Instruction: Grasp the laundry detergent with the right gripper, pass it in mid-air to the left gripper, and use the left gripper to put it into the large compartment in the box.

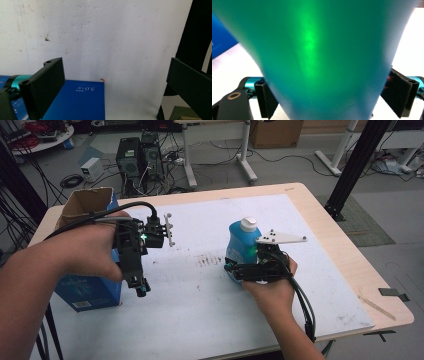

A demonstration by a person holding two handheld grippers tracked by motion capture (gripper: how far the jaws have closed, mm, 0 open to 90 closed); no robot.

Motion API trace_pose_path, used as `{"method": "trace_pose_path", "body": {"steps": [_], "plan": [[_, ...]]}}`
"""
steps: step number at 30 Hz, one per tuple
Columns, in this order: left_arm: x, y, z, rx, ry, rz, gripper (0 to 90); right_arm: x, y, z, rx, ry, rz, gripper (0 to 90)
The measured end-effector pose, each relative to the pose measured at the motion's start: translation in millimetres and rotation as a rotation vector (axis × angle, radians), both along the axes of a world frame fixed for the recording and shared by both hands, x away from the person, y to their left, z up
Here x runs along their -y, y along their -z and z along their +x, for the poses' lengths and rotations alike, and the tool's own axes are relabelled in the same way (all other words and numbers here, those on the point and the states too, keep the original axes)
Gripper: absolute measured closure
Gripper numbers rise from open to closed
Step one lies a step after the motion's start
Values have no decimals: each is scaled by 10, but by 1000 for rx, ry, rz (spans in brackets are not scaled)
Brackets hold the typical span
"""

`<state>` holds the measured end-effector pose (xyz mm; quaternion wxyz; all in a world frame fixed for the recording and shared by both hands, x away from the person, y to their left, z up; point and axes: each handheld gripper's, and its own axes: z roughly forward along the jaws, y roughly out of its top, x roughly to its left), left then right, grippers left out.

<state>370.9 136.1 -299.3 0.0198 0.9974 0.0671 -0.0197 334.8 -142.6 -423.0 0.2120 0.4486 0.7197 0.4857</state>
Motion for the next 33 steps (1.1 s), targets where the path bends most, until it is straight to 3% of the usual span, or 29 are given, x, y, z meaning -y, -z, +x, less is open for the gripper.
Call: {"method": "trace_pose_path", "body": {"steps": [33], "plan": [[15, 17, 14, -12, -6, 9, 18, -39, 28, -38, 61, 56, -4, 293]]}}
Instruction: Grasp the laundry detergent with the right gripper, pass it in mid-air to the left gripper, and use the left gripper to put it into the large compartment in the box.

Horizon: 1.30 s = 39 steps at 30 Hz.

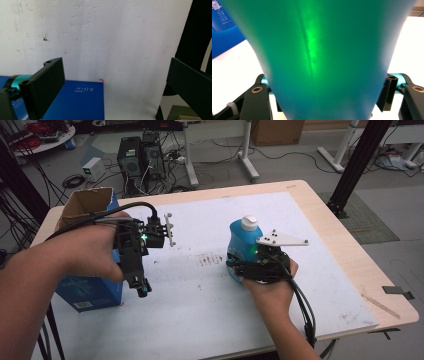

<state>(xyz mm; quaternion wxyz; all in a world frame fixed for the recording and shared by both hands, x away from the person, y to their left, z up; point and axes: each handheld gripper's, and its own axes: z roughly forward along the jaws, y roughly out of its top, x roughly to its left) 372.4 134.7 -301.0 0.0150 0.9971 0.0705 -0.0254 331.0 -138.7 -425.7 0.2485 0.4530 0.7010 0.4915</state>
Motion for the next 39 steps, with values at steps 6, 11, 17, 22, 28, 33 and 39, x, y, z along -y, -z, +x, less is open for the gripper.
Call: {"method": "trace_pose_path", "body": {"steps": [6, 11, 17, 22, 28, 33, 39], "plan": [[-17, -2, 10, -1, -4, 1, 18, -19, 6, -4, 9, 4, -2, 324], [-17, 9, 13, -2, -6, 3, 18, -29, 9, -11, 18, 2, -12, 353], [-9, 9, 15, -4, -1, 8, 18, -39, 17, -22, 25, 12, -12, 367], [-7, 15, 12, -5, -9, 8, 18, -47, 20, -33, 35, 28, -22, 404], [1, 21, 13, -6, -9, 9, 18, -58, 17, -57, 62, 40, -41, 438], [7, 14, -2, -6, -5, 10, 18, -63, 25, -73, 84, 38, -48, 461], [-6, -18, -12, 6, -4, -2, 18, -33, -9, -79, 79, -12, -47, 466]]}}
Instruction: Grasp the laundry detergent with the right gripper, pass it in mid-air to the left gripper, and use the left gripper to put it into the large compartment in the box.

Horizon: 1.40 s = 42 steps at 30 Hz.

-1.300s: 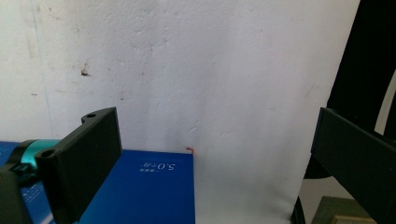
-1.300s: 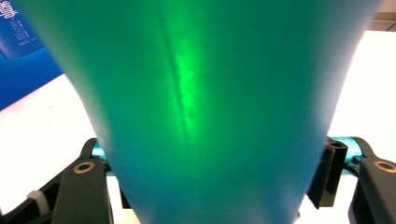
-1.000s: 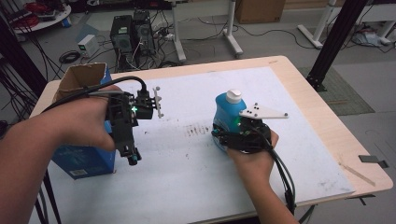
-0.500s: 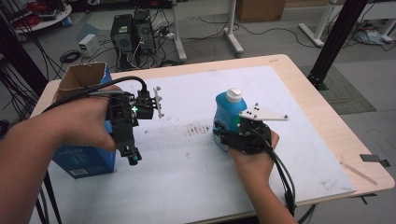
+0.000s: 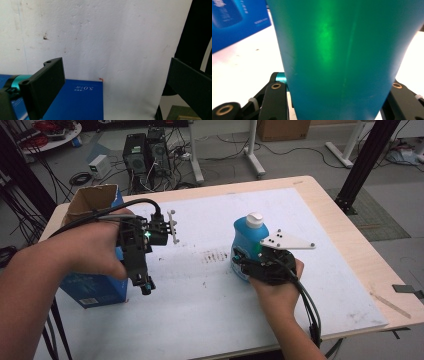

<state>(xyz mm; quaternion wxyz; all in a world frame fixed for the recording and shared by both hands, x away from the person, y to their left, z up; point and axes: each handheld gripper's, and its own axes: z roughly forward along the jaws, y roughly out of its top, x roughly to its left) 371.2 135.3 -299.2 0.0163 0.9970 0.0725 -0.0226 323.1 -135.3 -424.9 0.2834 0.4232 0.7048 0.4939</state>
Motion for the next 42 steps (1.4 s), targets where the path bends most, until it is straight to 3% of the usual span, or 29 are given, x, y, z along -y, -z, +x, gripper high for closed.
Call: {"method": "trace_pose_path", "body": {"steps": [8, 12, 14, 18, 24, 31, 39, 42], "plan": [[37, -133, -1, 26, 18, -12, 18, 13, -257, -18, -2, -138, -18, 465], [81, -229, -9, 32, 31, -24, 18, 4, -379, -21, -11, -232, -25, 464], [107, -282, -21, 40, 38, -31, 18, 28, -414, -10, -25, -286, 15, 464], [169, -384, -44, 42, 58, -42, 18, -1, -478, -44, -21, -380, -30, 464], [298, -523, -88, 43, 98, -65, 18, -98, -564, -111, -15, -552, -29, 463], [429, -593, -137, 39, 132, -67, 18, -298, -596, -168, -29, -729, -47, 463], [509, -641, -213, 16, 169, -83, 17, -451, -559, -153, -42, -863, -7, 464], [550, -654, -250, 10, 177, -88, 18, -525, -560, -152, -40, -901, -18, 464]]}}
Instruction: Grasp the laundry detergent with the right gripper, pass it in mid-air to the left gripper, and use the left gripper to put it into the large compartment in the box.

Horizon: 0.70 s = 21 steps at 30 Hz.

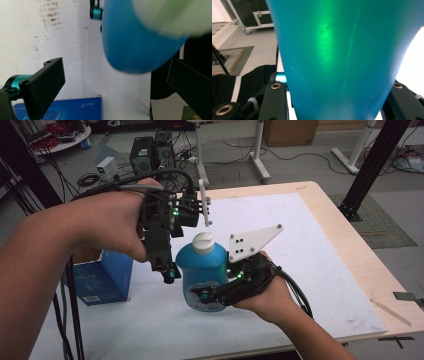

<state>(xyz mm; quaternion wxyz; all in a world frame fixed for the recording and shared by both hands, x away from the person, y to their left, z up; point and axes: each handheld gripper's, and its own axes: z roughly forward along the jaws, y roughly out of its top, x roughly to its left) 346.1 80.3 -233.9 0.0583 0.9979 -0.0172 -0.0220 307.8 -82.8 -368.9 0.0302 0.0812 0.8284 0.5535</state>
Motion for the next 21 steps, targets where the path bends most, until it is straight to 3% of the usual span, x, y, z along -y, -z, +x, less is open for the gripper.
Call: {"method": "trace_pose_path", "body": {"steps": [8, 21], "plan": [[100, -17, -58, -4, 16, 14, 17, -152, -39, 34, -7, -39, 4, 464], [138, -7, -77, -11, -23, 46, 44, -283, -74, 70, -8, -68, 7, 464]]}}
